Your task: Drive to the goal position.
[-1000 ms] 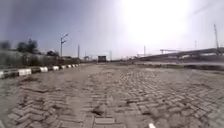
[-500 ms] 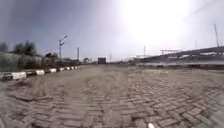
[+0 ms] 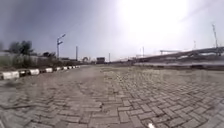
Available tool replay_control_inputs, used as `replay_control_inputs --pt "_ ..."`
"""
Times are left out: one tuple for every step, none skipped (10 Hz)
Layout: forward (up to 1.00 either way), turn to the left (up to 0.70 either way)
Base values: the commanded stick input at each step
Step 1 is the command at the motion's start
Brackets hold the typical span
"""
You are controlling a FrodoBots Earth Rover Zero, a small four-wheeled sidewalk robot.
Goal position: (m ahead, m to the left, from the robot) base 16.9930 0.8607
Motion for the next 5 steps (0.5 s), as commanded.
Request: replay_control_inputs --pt "1.00 0.00" --pt "1.00 0.00" --pt "1.00 0.00" --pt "1.00 0.00" --pt "1.00 0.00"
